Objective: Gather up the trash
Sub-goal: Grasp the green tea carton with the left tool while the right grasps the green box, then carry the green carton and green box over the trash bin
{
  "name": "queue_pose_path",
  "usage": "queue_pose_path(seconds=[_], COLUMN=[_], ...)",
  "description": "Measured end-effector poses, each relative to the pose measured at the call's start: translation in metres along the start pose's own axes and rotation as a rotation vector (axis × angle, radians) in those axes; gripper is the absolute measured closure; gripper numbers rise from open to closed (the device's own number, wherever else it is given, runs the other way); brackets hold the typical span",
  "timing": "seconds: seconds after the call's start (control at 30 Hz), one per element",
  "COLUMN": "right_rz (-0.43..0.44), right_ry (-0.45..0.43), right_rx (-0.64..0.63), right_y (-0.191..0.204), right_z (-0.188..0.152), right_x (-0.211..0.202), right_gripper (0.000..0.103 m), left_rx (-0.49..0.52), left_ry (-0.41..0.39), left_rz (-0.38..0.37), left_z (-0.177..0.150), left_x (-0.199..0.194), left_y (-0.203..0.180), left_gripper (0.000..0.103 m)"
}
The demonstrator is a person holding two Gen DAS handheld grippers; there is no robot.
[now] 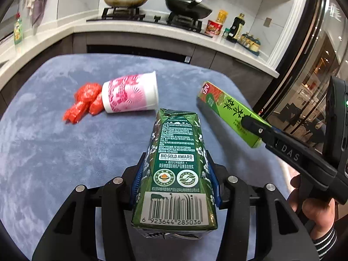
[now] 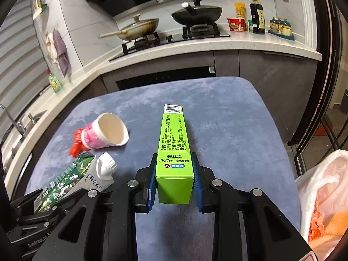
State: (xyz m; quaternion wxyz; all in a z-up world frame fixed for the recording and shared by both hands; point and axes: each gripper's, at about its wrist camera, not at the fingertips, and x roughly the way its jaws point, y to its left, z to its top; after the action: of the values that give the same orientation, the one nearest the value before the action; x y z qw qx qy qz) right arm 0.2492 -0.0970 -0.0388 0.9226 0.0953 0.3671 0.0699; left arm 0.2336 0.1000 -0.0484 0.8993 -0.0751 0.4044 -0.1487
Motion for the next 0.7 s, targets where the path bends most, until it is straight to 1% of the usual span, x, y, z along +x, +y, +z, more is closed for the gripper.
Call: queue_pose_path(seconds=[0.2,0.4,0.57,0.7], right_rz=[-0.002,-0.024,-0.063,-0.094], right_ry=[-0.068,-0.16,-0.227,-0.265], right_rx=[0.016,0.047,0.076,0.098], right_y=[-0.007,-0.025,-0.05,-0.071], right_z=[-0.001,0.001,-0.002,-0.009], right_x=[-0.046,-0.105,-0.153,-0.184], right_gripper=[0.076,0.076,0.076,0.076], left_rx=[0.036,0.087,0.129,0.163], left_ry=[-0.049,-0.102,-0.137,-0.153], left_rz=[-0.021,-0.055,-0.094,-0.124], left_z=[0.003,0.005,0.003,-0.001], left_x=[-0.031,-0.063,-0.083,-0.094], left_y=[-0.026,-0.066,-0.104,-0.134], left_gripper=[0.056,0.056,0.056,0.056])
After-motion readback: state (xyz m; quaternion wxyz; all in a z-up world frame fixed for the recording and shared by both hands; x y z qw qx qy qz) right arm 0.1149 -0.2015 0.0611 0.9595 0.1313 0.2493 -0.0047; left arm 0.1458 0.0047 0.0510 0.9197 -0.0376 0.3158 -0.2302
